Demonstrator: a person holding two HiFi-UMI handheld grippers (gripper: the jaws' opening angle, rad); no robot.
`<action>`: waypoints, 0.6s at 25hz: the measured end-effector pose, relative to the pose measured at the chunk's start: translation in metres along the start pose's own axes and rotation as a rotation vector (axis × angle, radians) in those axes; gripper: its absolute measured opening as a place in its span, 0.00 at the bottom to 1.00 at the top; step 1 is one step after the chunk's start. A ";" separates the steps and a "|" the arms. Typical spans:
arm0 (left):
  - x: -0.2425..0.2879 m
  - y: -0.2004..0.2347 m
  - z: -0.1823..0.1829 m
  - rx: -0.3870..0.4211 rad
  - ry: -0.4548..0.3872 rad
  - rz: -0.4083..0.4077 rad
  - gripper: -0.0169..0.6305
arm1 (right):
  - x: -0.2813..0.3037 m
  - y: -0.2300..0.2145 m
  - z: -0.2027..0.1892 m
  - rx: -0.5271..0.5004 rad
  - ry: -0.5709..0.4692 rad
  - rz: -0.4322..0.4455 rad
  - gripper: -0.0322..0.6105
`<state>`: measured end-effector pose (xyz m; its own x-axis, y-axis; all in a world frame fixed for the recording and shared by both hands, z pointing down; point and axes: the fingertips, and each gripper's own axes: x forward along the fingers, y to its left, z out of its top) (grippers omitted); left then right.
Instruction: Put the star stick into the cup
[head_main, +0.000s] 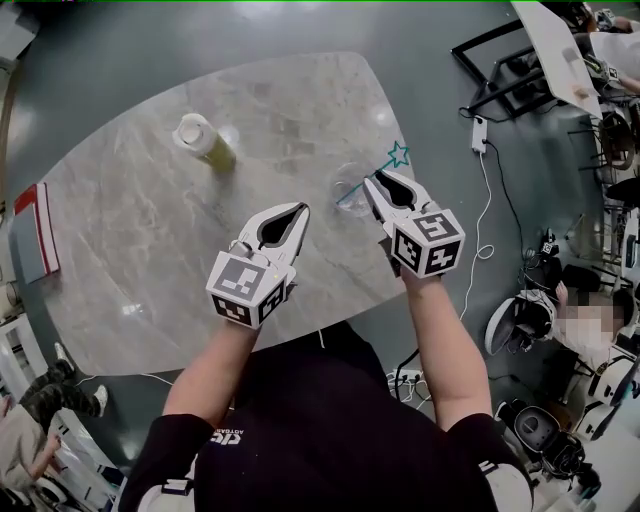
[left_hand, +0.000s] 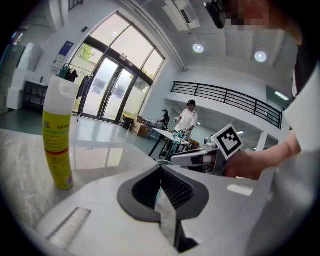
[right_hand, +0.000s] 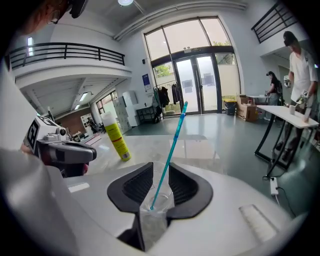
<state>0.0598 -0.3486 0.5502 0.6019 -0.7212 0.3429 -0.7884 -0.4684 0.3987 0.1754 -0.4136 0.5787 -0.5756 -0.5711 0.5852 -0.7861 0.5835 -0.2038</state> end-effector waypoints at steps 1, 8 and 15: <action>-0.001 0.001 0.001 -0.002 -0.001 0.001 0.03 | 0.000 0.000 -0.001 0.005 0.006 -0.003 0.23; -0.005 0.006 0.004 -0.008 -0.004 0.015 0.03 | -0.005 -0.006 -0.009 0.053 0.033 -0.035 0.32; -0.014 0.000 0.008 -0.004 -0.010 0.026 0.03 | -0.022 -0.009 -0.022 0.140 0.027 -0.023 0.34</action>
<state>0.0505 -0.3423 0.5389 0.5802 -0.7381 0.3445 -0.8030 -0.4475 0.3936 0.2005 -0.3933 0.5847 -0.5525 -0.5668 0.6111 -0.8237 0.4834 -0.2964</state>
